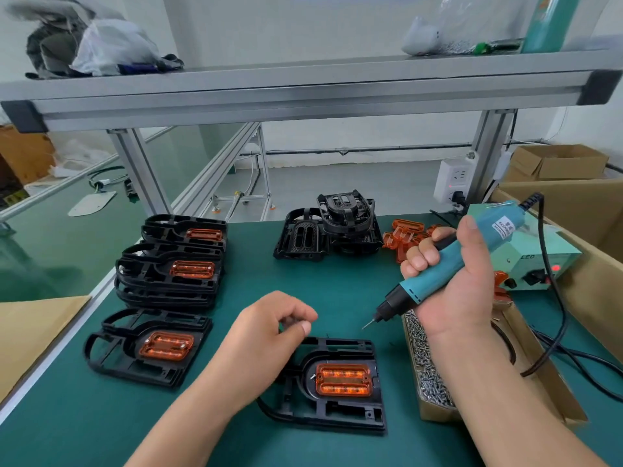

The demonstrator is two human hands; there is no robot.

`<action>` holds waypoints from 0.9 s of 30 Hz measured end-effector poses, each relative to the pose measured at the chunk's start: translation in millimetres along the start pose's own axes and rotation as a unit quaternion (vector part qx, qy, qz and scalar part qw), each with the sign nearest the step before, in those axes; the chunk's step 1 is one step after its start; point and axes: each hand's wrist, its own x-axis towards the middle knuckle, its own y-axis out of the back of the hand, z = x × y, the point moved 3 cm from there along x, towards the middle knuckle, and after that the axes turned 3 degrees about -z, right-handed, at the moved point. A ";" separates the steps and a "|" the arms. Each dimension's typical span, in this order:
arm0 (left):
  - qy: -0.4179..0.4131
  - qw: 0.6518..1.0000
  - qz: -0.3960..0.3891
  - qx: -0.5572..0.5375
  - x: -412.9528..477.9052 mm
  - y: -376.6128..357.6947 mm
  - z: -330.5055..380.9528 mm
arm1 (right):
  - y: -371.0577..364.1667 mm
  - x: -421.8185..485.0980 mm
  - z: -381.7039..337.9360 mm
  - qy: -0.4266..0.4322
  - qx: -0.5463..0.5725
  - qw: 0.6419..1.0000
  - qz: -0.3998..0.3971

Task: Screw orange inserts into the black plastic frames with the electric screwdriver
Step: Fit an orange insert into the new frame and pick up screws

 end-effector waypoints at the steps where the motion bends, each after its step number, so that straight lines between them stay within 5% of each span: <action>1: -0.028 0.998 -0.018 0.056 -1.2 2.6 1.7 | 0.5 0.1 -0.3 -0.001 0.001 1.000 0.002; 8: -0.086 0.954 -0.114 0.263 -14.3 -1.3 19.8 | 1.0 -0.2 1.2 -0.010 0.000 1.000 0.012; 27: -0.022 0.954 -0.107 0.278 -19.6 -9.8 38.0 | -2.9 -4.0 8.5 -0.021 -0.009 1.000 -0.006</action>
